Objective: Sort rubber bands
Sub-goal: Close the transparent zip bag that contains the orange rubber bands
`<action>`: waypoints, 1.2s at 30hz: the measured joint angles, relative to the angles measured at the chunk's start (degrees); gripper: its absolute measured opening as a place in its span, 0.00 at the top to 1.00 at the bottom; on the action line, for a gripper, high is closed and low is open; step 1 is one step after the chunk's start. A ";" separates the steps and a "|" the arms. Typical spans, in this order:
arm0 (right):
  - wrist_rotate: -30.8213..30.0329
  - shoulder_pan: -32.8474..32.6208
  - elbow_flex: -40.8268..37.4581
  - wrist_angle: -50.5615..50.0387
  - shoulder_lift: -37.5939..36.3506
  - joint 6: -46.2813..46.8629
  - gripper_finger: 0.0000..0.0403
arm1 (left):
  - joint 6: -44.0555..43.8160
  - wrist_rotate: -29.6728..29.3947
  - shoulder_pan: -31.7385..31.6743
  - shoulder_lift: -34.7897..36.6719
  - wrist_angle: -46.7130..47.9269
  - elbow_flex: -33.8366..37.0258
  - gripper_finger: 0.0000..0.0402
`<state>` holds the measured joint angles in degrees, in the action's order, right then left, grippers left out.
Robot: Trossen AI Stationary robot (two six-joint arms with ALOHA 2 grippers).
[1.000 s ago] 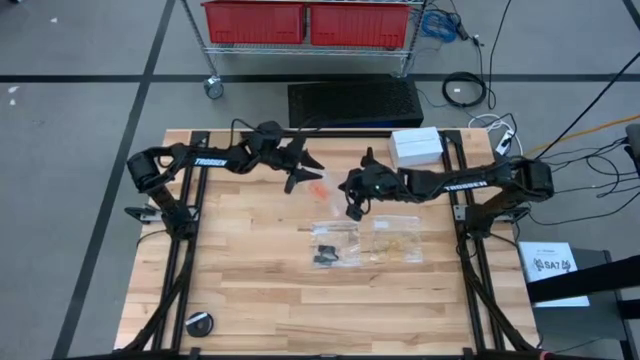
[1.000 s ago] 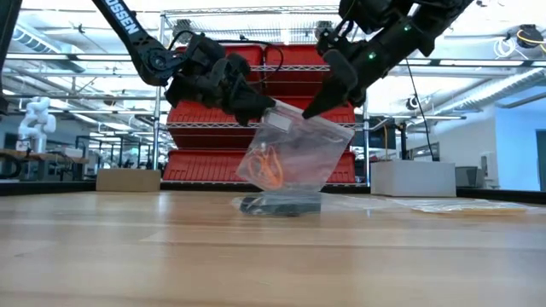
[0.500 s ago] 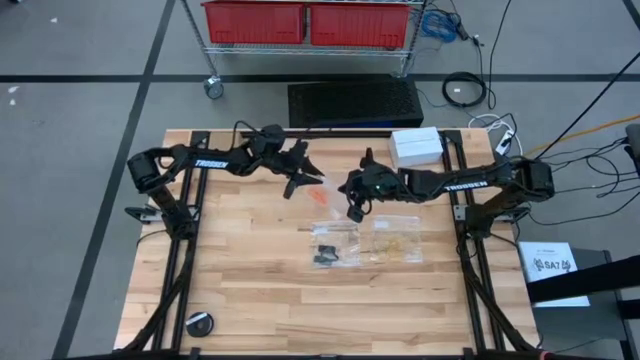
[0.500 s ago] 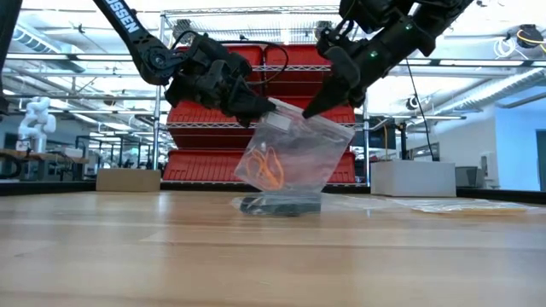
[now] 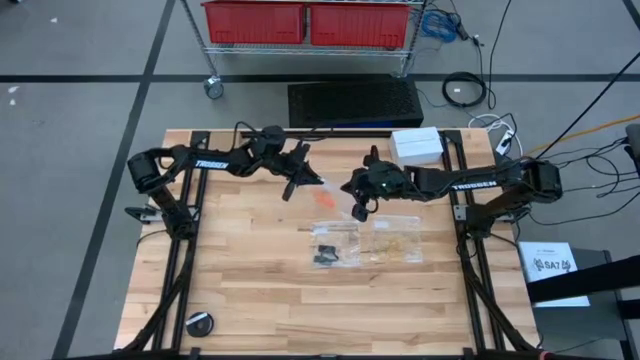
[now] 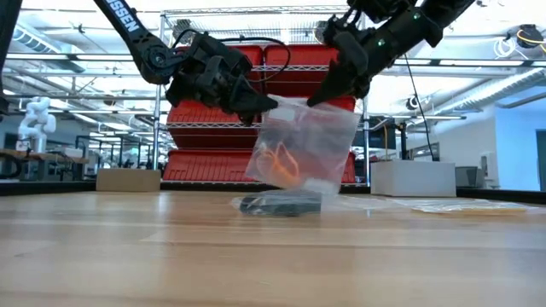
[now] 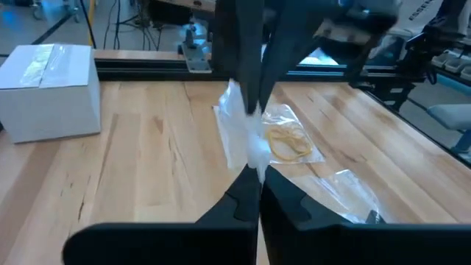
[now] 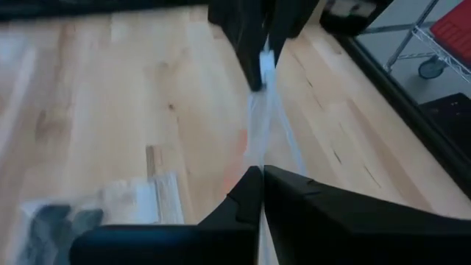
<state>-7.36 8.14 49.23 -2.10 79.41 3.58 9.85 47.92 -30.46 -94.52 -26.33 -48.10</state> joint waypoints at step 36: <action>7.30 1.87 0.02 10.93 0.24 0.69 0.71 | 3.08 -7.69 6.12 -0.07 -3.16 -2.12 1.00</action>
<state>-0.06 10.01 49.25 8.83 79.66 4.27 12.93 40.23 -24.34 -94.59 -29.49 -50.22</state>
